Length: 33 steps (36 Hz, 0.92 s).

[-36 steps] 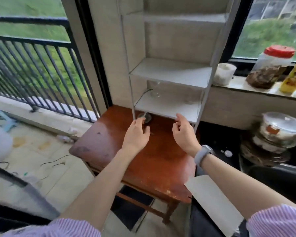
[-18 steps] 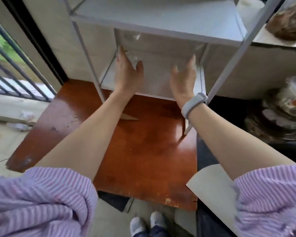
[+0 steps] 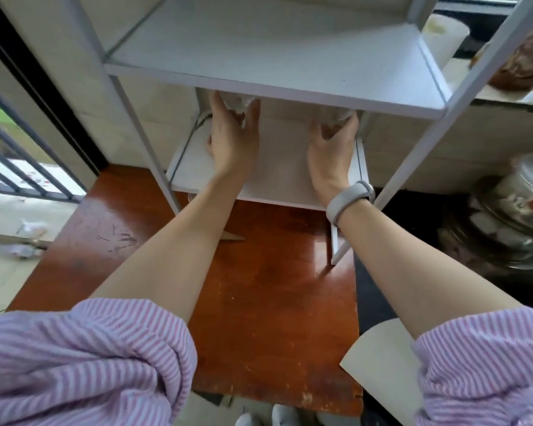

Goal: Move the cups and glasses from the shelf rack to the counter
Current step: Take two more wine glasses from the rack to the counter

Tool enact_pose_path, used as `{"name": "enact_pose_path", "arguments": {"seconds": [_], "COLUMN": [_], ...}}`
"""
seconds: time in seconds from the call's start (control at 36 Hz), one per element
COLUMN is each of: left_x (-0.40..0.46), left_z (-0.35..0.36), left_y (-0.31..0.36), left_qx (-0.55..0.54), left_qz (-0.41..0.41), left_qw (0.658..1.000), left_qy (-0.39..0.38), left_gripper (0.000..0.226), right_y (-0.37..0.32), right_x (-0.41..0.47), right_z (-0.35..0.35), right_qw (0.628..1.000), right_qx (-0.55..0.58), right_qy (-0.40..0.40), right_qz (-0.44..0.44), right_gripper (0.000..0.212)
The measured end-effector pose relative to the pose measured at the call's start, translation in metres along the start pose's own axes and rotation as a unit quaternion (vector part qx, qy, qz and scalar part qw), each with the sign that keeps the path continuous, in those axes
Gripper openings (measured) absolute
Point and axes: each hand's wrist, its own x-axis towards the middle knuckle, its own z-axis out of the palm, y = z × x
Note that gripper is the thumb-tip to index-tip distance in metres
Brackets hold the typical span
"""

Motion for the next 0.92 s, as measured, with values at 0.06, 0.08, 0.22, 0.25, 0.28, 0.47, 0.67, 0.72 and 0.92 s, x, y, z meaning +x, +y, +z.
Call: {"name": "enact_pose_path", "arguments": {"seconds": [0.06,0.08,0.22,0.25,0.28,0.47,0.67,0.72,0.92], "left_x": [-0.01,-0.015,-0.044,-0.052,-0.061,-0.132,-0.218,-0.24,-0.333], "left_z": [-0.002,-0.003,-0.021,-0.026,-0.032,-0.074,-0.091,-0.085,-0.03], "left_y": [-0.001,-0.002,-0.001,0.0,0.0,0.01,0.019,0.03,0.093], "left_qx": [-0.018,-0.027,-0.048,-0.058,-0.066,-0.056,-0.054,-0.061,-0.101], "left_qz": [0.02,0.03,0.046,0.044,0.042,0.014,0.032,0.042,0.094], "left_qw": [1.0,0.999,0.997,0.997,0.997,0.998,0.994,0.991,0.966], "left_qy": [0.013,0.02,0.026,0.021,0.017,-0.012,-0.088,-0.111,-0.217], "left_gripper": [0.056,0.055,0.048,0.046,0.045,0.044,0.052,0.05,0.056], "right_y": [0.0,0.001,-0.003,-0.003,-0.004,-0.016,-0.017,-0.017,-0.025], "right_x": [-0.008,-0.012,-0.039,-0.046,-0.053,-0.119,-0.179,-0.191,-0.227], "right_z": [-0.003,-0.004,-0.012,-0.014,-0.018,-0.056,-0.135,-0.167,-0.312], "right_qw": [1.0,1.0,0.999,0.999,0.999,0.998,0.994,0.995,0.999], "right_qx": [-0.008,-0.011,-0.025,-0.033,-0.034,0.008,0.013,0.006,-0.024], "right_qy": [-0.003,-0.003,0.0,-0.002,-0.009,-0.063,-0.099,-0.088,-0.002], "right_qz": [-0.008,-0.009,-0.019,-0.023,-0.022,-0.012,-0.032,-0.039,-0.043], "right_gripper": [0.024,0.026,0.05,0.051,0.05,0.046,0.034,0.032,0.031]}}
